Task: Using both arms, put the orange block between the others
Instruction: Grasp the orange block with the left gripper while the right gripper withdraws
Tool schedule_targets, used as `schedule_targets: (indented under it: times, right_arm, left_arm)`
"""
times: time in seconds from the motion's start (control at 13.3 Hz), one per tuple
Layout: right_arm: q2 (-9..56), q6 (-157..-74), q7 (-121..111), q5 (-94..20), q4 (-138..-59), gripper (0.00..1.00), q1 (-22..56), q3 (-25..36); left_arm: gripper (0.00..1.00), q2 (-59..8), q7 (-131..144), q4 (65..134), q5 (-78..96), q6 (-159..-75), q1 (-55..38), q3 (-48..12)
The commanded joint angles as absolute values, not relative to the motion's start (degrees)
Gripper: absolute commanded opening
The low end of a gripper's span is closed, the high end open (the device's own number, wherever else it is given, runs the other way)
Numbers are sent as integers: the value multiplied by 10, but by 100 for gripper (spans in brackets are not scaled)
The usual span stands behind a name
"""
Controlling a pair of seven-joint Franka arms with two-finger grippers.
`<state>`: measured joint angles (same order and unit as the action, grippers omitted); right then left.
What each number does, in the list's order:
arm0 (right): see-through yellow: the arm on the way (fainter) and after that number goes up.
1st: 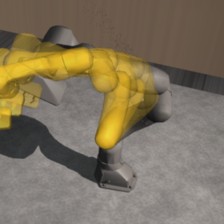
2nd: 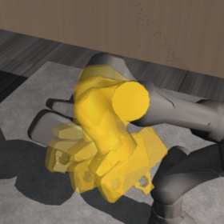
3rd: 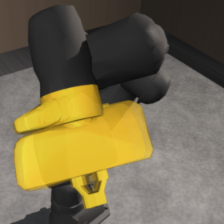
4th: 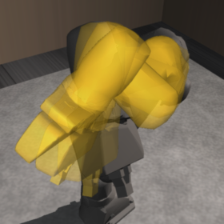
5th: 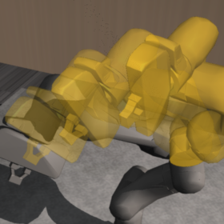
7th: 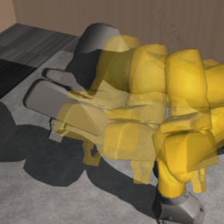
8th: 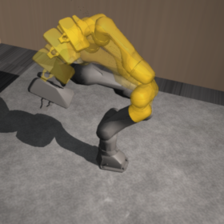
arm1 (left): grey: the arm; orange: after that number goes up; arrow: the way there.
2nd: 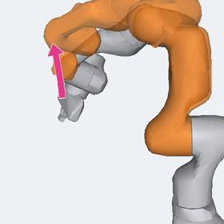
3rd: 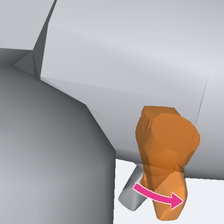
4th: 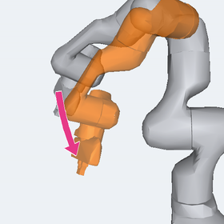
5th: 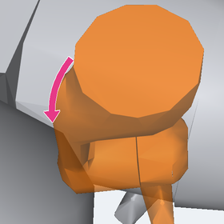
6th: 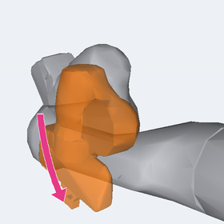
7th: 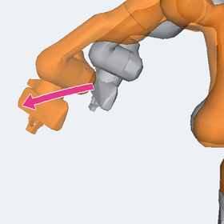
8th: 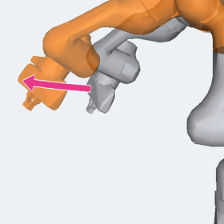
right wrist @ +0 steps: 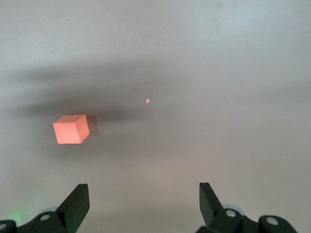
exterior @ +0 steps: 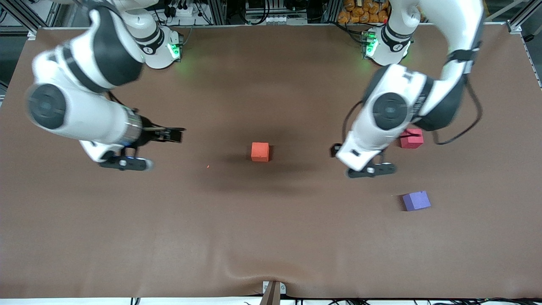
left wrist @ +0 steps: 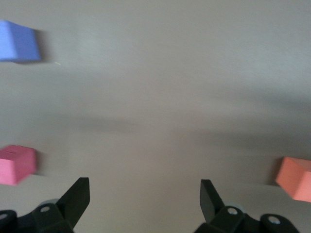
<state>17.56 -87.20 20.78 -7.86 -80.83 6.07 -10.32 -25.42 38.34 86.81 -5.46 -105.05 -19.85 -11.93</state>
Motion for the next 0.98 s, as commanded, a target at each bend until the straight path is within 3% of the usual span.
schedule_targets:
  times: [0.0, 0.3, 0.9]
  right_arm:
    - [145, -865, 123, -62, -827, 100, -6, -125]
    - [137, -866, 82, 38, -824, 100, -19, -117]
    - [130, -864, -37, 36, -827, 100, -27, -29]
  left_arm:
    - [100, -308, 438, 822, -68, -1064, -245, -118]
    - [100, -344, 454, 821, -65, -1137, -294, -119]
    - [100, -424, 534, 785, -65, -1282, -372, -112]
